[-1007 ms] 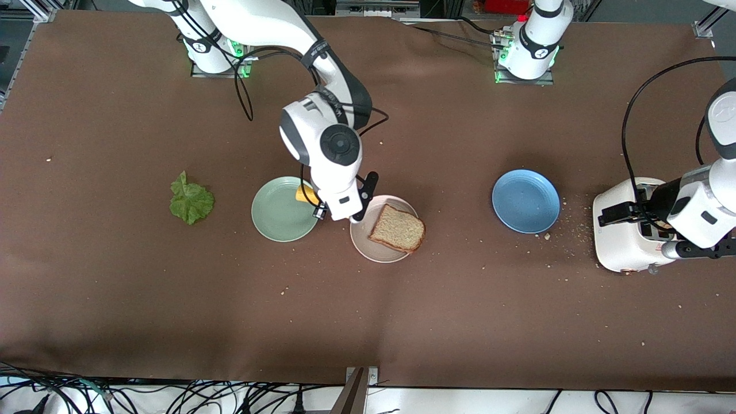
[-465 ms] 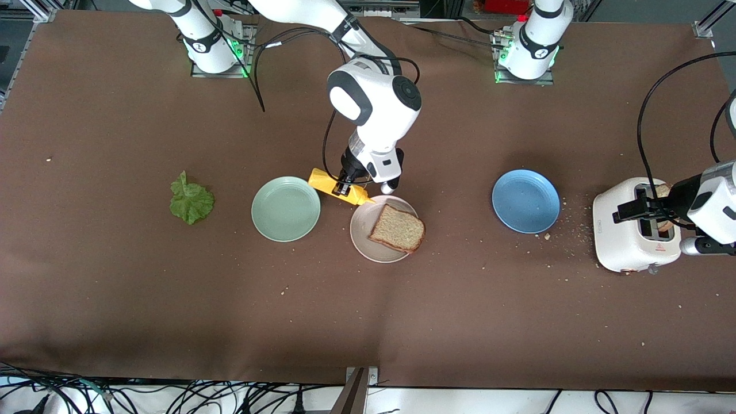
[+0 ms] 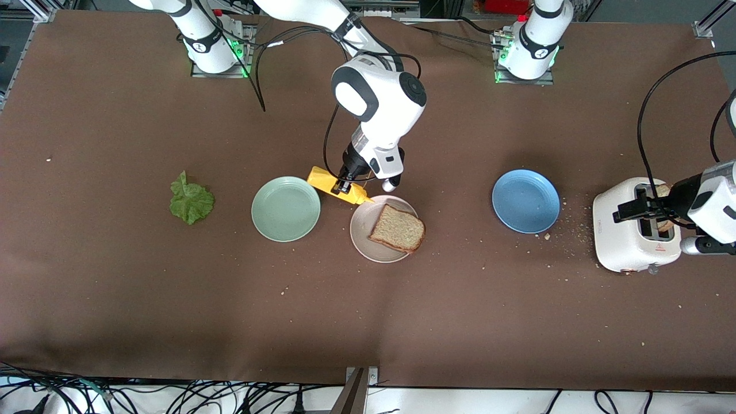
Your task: Make sandwich in beige plate with both arms
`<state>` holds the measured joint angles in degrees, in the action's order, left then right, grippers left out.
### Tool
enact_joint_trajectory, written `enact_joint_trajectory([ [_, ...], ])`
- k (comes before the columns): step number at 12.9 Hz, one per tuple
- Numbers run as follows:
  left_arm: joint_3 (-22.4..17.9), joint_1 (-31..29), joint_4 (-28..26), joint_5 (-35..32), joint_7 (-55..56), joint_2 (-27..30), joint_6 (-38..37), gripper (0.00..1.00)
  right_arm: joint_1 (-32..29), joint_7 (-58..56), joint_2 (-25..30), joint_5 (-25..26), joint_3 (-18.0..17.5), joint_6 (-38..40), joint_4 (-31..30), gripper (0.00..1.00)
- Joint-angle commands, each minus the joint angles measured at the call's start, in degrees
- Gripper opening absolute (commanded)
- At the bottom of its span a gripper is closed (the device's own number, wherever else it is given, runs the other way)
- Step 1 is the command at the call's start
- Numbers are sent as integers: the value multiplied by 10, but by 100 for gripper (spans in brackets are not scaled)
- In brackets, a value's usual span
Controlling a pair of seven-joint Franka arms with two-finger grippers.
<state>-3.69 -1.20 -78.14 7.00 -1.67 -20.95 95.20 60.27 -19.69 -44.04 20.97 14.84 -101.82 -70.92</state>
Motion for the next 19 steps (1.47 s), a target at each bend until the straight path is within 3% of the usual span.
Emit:
enact_joint_trajectory([
  [1, 2, -13, -7, -9, -11, 21, -5, 100, 1, 2, 5, 10, 11, 12, 4, 0],
  [3, 4, -20, -12, -8, -12, 23, -5, 100, -12, -3, 10, -24, 19, 21, 4, 0],
  [7, 6, -11, -14, -9, -12, 1, -10, 100, -70, -63, 47, -144, 27, 36, 4, 0],
  [16, 10, 2, -8, -8, -5, -6, -12, 100, -270, -369, 64, -533, 22, 37, -31, 0],
  [19, 11, 2, -11, -8, -7, -7, -12, 100, -320, -501, 63, -617, 22, 71, -38, 0],
])
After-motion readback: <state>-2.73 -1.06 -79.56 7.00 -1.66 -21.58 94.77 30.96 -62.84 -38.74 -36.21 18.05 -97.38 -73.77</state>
